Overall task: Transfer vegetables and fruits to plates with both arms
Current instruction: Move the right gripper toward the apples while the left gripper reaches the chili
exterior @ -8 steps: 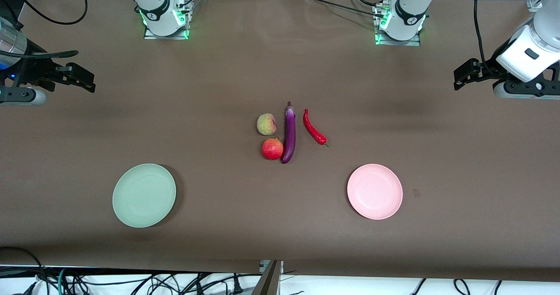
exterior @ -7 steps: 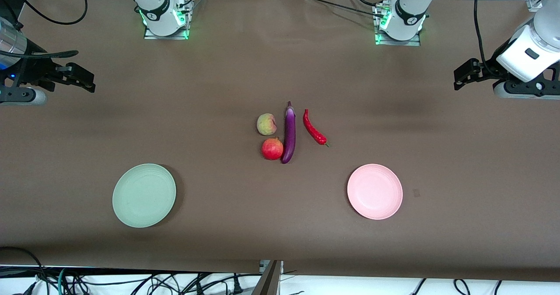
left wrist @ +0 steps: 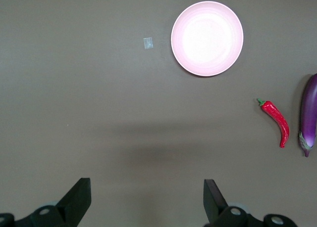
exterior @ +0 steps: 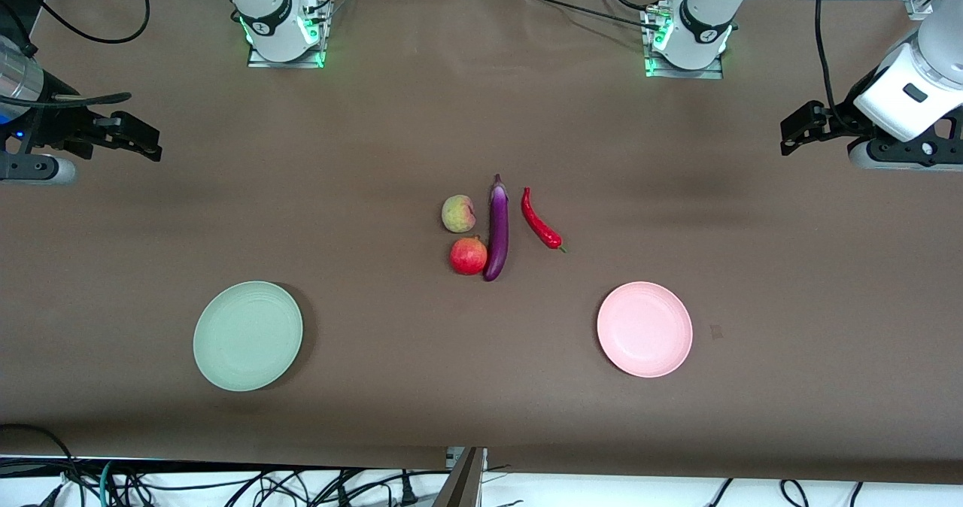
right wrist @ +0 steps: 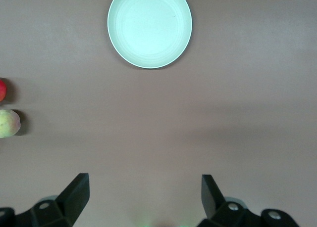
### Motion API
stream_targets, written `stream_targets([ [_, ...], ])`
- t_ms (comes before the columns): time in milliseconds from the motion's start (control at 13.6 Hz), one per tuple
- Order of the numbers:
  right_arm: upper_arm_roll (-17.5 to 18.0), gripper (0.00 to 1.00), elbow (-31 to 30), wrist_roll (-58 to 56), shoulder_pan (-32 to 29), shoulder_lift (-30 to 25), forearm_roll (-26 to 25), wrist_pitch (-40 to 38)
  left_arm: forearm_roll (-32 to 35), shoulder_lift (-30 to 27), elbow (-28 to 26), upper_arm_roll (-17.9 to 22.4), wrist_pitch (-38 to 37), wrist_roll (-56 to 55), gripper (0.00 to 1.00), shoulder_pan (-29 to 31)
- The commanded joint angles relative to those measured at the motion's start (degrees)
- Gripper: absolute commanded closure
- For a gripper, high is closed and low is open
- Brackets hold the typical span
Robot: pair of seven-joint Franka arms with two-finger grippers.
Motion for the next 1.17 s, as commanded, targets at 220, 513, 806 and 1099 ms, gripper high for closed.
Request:
stream_targets([
  [220,0.80,0.00,-0.35,-0.07,-0.01,4.01,-0.45,0.19,0.95,0.78,1.83,-0.17,-1.03,1.20,0.00,0.15],
  [513,0.71,0.00,-0.35,-0.50,-0.18,4.64,-0.18,0.80,0.95,0.78,1.83,-0.17,-1.21,1.03,0.00,0.15],
  [806,1.15,0.00,-0.35,0.10,1.13,5.52,0.08,3.25,0.95,0.78,1.74,-0.26,-1.38,0.59,0.00,0.06],
  [1099,1.06,0.00,-0.35,0.98,4.03,7.01,3.58,6.24,0.95,0.78,1.74,-0.26,-1.38,0.59,0.00,-0.03],
])
